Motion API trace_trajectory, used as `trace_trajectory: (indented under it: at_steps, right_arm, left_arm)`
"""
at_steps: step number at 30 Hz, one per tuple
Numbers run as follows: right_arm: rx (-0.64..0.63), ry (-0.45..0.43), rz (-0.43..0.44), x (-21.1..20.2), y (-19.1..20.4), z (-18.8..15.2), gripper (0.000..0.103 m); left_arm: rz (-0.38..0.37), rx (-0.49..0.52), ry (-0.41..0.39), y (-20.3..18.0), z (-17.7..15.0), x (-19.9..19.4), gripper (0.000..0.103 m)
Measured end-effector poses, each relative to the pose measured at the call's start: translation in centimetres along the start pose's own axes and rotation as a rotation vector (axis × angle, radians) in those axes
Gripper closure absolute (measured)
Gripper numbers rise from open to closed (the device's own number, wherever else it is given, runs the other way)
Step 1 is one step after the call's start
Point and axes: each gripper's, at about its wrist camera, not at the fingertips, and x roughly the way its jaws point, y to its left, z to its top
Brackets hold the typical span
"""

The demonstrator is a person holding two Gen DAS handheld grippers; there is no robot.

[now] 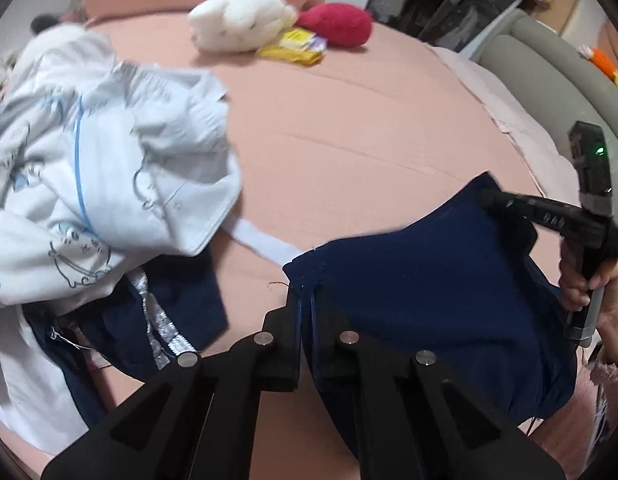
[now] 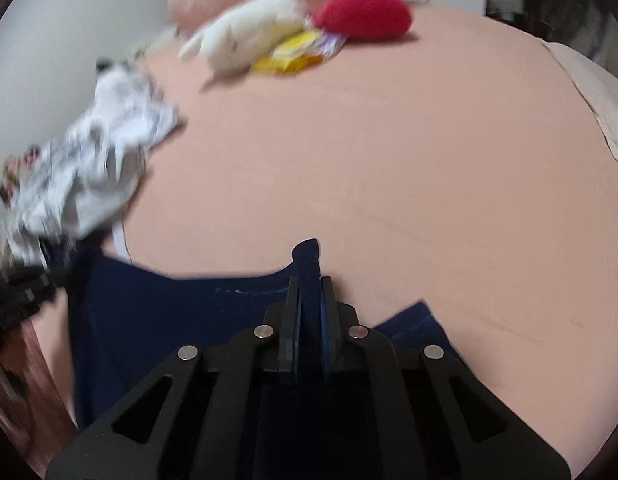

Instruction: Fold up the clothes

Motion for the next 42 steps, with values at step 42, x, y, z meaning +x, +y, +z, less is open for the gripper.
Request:
trace_trajectory:
  at_steps: [42]
  right_arm:
    - [0.594,-0.023,-0.270,-15.2,-17.7,-20.5,0.057]
  left_arm:
    - [-0.070,0.616,0.034,-24.5,4.3,6.3,0.073]
